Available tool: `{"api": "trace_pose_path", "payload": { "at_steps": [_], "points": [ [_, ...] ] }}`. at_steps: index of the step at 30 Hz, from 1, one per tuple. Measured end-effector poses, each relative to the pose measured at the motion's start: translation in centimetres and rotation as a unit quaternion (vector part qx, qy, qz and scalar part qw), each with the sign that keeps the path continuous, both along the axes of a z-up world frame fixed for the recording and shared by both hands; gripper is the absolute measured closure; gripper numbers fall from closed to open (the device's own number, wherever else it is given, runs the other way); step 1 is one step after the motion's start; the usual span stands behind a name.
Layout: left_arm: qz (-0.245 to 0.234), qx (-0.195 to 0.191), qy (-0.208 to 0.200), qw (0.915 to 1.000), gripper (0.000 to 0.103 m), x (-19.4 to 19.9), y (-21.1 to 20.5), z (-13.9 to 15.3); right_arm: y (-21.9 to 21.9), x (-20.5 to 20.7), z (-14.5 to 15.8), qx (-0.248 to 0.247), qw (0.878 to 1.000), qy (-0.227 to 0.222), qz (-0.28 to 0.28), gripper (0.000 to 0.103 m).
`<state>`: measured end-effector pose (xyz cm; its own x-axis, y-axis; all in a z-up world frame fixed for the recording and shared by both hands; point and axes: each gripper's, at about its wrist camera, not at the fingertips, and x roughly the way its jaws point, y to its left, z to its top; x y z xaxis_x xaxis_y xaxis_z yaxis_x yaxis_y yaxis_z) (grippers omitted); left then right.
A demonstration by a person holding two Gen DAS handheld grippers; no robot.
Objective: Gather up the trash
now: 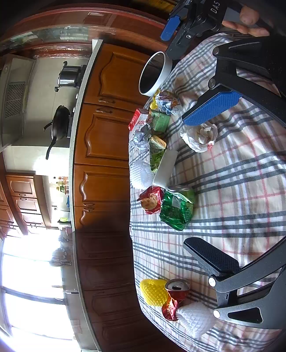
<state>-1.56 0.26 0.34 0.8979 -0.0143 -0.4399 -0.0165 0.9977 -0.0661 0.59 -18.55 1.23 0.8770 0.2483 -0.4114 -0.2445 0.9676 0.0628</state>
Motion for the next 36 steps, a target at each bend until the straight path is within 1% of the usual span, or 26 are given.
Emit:
{"api": "trace_pose_path", "payload": {
  "at_steps": [14, 23, 30, 32, 35, 36],
  "points": [
    [0.001, -0.003, 0.005, 1.0000, 0.000, 0.4, 0.7, -0.4, 0.1, 0.1, -0.2, 0.001, 1.000, 0.003, 0.003, 0.000],
    [0.007, -0.002, 0.013, 0.9999, 0.000, 0.9, 1.2, -0.9, 0.4, 0.4, -0.6, 0.007, 1.000, 0.015, 0.013, 0.000],
    [0.020, -0.018, 0.042, 0.9988, 0.000, 2.2, 3.1, -1.7, 0.9, 1.4, -1.3, 0.026, 0.998, 0.046, 0.035, 0.001],
    [0.024, -0.021, 0.050, 0.9982, 0.002, 2.7, 3.7, -1.8, 1.1, 1.8, -1.5, 0.028, 0.997, 0.054, 0.040, 0.001],
    [0.030, -0.027, 0.065, 0.9971, 0.007, 4.0, 4.9, -2.1, 1.7, 2.4, -1.8, 0.028, 0.996, 0.067, 0.053, 0.002],
    [0.032, -0.031, 0.071, 0.9965, 0.010, 4.5, 5.3, -2.2, 2.0, 2.7, -2.0, 0.028, 0.995, 0.072, 0.058, 0.005]
  ]
}}
